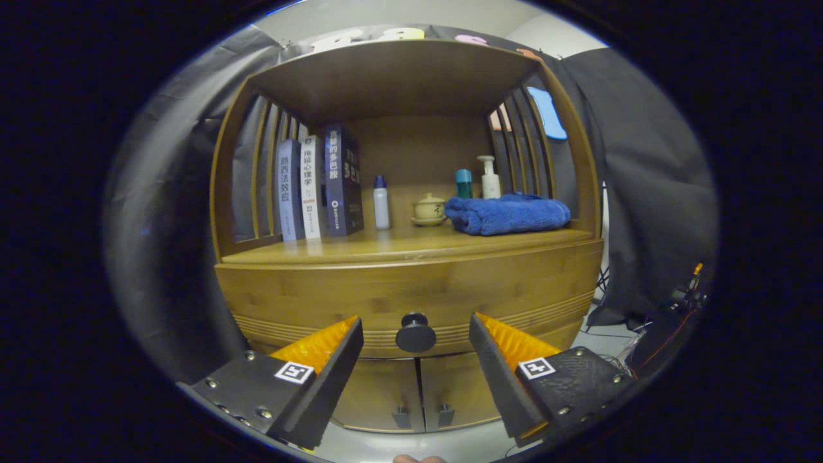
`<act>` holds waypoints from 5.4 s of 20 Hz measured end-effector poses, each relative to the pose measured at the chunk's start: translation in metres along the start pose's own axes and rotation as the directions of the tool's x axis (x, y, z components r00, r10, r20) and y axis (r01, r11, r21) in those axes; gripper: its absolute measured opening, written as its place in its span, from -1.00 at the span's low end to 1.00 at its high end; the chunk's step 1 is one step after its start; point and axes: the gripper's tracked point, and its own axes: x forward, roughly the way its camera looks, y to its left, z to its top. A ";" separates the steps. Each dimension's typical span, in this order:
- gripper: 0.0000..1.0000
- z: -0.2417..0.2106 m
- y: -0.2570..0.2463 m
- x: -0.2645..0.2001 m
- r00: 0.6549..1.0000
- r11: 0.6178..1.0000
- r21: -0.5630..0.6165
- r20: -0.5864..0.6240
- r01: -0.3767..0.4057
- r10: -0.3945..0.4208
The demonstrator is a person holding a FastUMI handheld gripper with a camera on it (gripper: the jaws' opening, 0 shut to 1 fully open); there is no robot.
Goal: Pull open the drawer, take out the items inside it, and place them on the countertop above the cabinet.
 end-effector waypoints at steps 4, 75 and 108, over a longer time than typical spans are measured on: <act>1.00 -0.013 0.006 0.030 0.999 1.000 -0.012 -0.029 0.013 -0.013; 0.82 0.072 -0.014 -0.130 0.997 0.999 -0.013 -0.058 -0.043 0.043; -0.75 0.004 0.049 -0.001 0.849 0.975 0.054 -0.482 -0.218 0.216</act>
